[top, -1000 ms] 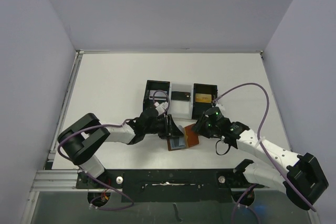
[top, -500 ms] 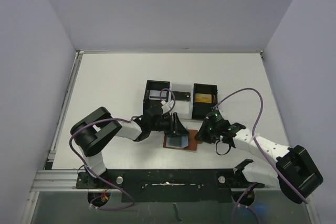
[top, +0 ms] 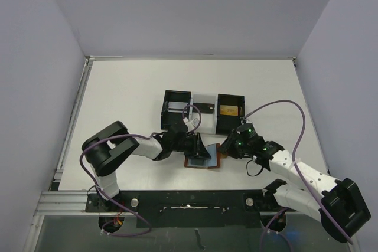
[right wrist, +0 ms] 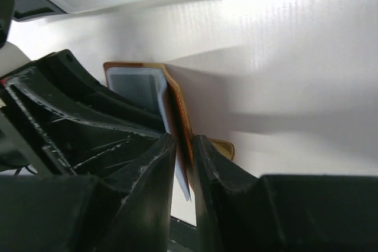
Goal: Take the credit cards out of the card holder
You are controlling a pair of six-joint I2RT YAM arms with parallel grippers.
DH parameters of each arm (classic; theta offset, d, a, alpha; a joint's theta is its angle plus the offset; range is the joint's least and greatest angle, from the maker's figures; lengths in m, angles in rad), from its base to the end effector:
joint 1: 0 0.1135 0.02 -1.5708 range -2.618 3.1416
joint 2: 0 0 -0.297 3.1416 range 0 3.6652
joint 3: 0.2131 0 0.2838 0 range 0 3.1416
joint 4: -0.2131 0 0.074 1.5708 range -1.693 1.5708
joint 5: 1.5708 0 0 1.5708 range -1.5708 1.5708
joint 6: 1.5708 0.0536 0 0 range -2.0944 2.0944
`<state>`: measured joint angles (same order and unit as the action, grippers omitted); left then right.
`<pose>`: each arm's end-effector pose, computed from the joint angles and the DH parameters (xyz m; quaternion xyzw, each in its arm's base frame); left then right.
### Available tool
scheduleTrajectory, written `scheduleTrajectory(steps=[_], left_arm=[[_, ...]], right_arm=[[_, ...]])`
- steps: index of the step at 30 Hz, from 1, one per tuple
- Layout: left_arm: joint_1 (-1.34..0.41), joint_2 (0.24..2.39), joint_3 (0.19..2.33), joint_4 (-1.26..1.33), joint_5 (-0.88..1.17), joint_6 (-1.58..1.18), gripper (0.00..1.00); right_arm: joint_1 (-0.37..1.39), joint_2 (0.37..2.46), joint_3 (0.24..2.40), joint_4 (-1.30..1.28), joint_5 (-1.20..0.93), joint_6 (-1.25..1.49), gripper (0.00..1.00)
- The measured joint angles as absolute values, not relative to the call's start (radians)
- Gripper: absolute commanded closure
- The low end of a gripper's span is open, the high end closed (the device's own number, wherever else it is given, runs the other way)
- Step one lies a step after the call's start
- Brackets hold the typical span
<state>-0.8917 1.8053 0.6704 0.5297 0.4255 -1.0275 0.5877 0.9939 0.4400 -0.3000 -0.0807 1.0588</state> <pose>0.2099 -0.2952 0.1064 0.0391 0.8704 -0.4790 0.1072 0.1717 0.1196 0.1715 0.2046 0.9131 0.2828 0.2106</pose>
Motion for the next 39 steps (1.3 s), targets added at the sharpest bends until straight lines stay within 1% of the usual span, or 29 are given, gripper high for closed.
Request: scheduleTrajectory(steps=[3,4,6,7,15,20,28,32,35,39], left_arm=[[-0.895,1.786,0.673,0.492,0.403,-1.009,0.78],[-0.896,1.779,0.673,0.48,0.395,-1.003,0.78],[-0.896,1.769,0.675,0.459,0.381,-0.99,0.78],[-0.896,1.769,0.68,0.448,0.377,-0.984,0.78],[-0.91,1.772,0.774,0.338,0.339,-0.92,0.78],[-0.916,1.771,0.774,0.303,0.31,-0.905,0.78],[-0.922,1.74,0.734,0.317,0.292,-0.908,0.77],[-0.923,1.652,0.676,0.298,0.257,-0.908,0.77],[-0.922,1.529,0.623,0.271,0.196,-0.91,0.74],[-0.912,1.366,0.568,0.218,0.106,-0.917,0.72]], right_arm=[[0.588,0.992,0.456,-0.287,-0.098,1.054,0.86],[0.588,0.993,0.46,-0.282,-0.107,1.054,0.85],[0.592,0.994,0.477,-0.287,-0.115,1.055,0.8],[0.597,0.992,0.487,-0.292,-0.112,1.055,0.8],[0.619,0.978,0.566,-0.293,-0.113,1.035,0.79],[0.623,1.05,0.576,-0.277,-0.128,1.028,0.79],[0.637,1.241,0.591,-0.265,-0.144,1.013,0.78],[0.669,1.316,0.619,-0.305,-0.11,1.001,0.71],[0.701,1.34,0.626,-0.308,-0.093,0.992,0.63],[0.75,1.377,0.68,-0.345,-0.053,0.975,0.57]])
